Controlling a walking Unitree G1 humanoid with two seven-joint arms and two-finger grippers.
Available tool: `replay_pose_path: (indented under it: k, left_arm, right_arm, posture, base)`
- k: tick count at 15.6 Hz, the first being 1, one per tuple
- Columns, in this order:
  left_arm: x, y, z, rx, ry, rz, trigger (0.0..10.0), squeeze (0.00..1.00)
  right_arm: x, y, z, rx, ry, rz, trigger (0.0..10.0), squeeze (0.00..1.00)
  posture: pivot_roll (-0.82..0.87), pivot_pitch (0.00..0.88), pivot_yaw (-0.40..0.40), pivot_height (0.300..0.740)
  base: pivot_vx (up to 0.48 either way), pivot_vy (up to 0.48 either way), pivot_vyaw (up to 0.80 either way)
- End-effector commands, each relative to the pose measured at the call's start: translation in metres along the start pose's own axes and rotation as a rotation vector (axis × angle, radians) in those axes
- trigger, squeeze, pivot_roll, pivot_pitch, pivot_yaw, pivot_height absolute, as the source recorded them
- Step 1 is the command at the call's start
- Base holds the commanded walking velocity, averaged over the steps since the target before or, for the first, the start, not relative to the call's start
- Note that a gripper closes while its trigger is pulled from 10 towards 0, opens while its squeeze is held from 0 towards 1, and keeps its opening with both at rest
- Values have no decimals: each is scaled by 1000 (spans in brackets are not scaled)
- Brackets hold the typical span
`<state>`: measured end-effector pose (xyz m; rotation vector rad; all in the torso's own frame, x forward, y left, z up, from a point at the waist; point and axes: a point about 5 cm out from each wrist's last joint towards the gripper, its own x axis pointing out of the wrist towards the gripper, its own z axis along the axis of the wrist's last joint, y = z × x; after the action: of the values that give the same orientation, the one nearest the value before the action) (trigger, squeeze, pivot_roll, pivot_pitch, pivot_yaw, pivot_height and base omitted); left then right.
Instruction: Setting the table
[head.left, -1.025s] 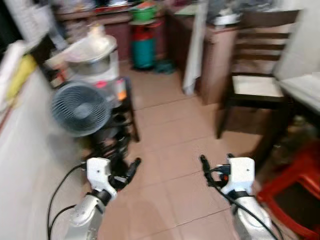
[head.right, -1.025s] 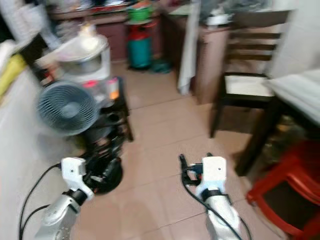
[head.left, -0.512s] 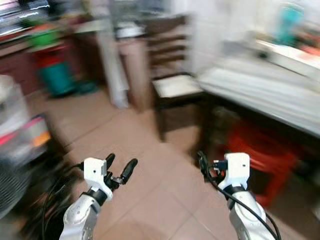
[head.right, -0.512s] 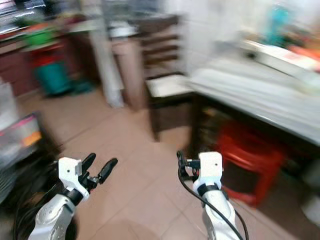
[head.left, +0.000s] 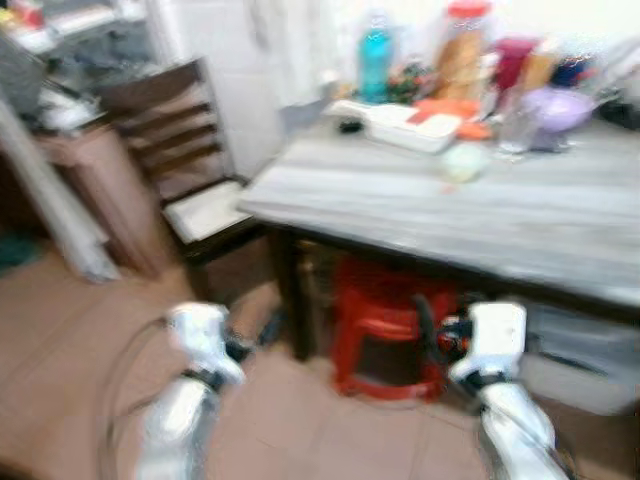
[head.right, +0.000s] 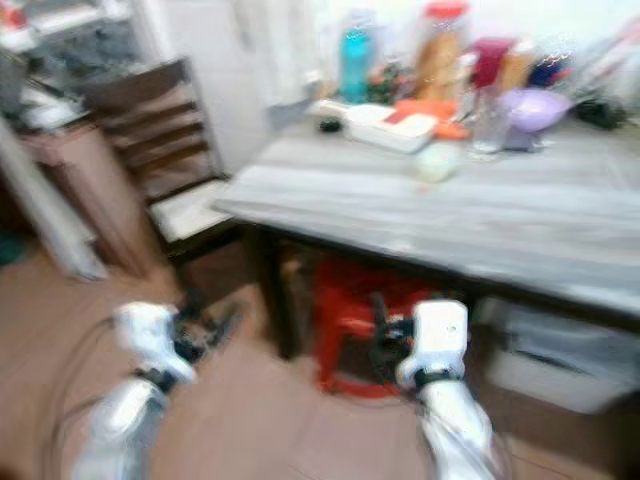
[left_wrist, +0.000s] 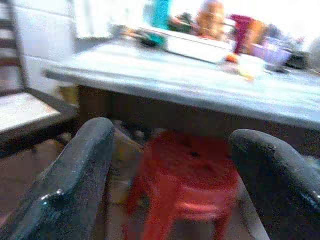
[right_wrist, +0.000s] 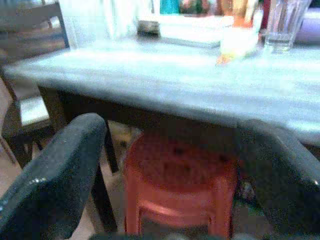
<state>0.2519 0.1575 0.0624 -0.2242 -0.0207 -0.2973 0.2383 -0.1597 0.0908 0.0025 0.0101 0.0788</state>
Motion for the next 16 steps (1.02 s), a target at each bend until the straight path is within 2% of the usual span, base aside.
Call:
replay_pose_path:
  k: [1,3,4,7,10,16]
  left_arm:
    - [-4,7,10,41,-36,58,10000,0]
    - [-9,19,10,71,-7,151,10000,0]
    - [-12,22,7,90,22,172,10000,0]
    - [-9,20,4,121,46,189,10000,0]
    - [-5,17,4,132,55,189,10000,0]
    - [-2,15,3,148,65,181,10000,0]
  right_arm:
    - [-3,-6,9,-18,-42,-50,10000,0]
    - [-7,-10,14,-39,-75,-105,10000,0]
    - [-10,-11,9,3,-36,-93,10000,0]
    - [-9,-10,6,30,-3,-94,10000,0]
    - [-6,-11,6,17,-6,-93,10000,0]
    - [-6,-10,2,3,27,-105,10000,0]
  posture:
    - [-65,0,77,740]
    - [-69,0,78,740]
    - [-68,0,76,740]
    - [-70,0,77,740]
    - [-70,0,78,740]
    - [-70,0,81,740]
  base:
    - [0,0,0]
    - [0,0,0]
    - [0,0,0]
    - [0,0,0]
    - [0,0,-800]
    - [0,0,0]
